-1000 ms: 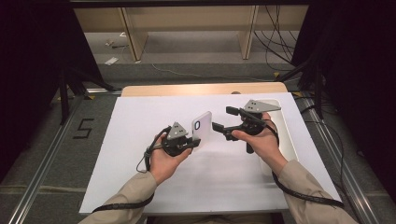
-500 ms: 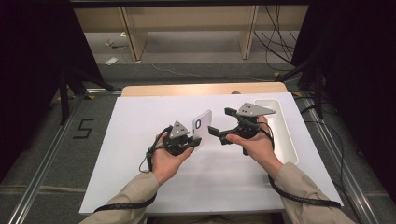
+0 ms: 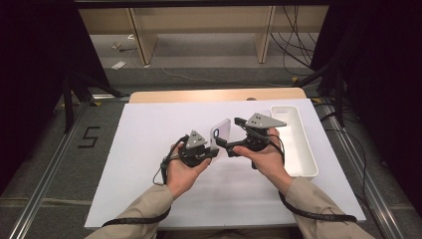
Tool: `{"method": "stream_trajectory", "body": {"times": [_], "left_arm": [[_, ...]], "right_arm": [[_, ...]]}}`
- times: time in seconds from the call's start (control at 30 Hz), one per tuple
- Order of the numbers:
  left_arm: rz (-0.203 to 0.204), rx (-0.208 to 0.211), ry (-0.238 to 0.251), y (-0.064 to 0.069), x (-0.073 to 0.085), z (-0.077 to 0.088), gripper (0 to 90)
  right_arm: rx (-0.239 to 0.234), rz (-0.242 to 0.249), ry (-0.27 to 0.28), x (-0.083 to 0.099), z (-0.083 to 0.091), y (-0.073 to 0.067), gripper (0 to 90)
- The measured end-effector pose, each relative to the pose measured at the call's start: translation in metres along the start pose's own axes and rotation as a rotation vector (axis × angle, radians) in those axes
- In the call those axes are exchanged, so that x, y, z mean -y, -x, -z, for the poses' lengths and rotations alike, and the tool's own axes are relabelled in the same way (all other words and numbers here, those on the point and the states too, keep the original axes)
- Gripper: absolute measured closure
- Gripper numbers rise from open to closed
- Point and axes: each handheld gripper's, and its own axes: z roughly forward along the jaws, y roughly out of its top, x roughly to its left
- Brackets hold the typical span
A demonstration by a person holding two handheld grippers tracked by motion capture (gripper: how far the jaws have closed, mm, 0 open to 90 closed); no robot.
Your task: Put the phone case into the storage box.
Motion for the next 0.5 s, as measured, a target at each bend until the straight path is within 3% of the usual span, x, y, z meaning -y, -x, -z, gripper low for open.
{"method": "stream_trajectory", "body": {"times": [0.5], "left_arm": [[-0.01,0.007,0.001,0.0079,0.0001,-0.0045,80.7]], "right_arm": [[0.047,-0.022,0.009,0.0038,-0.0042,-0.0046,8.2]]}}
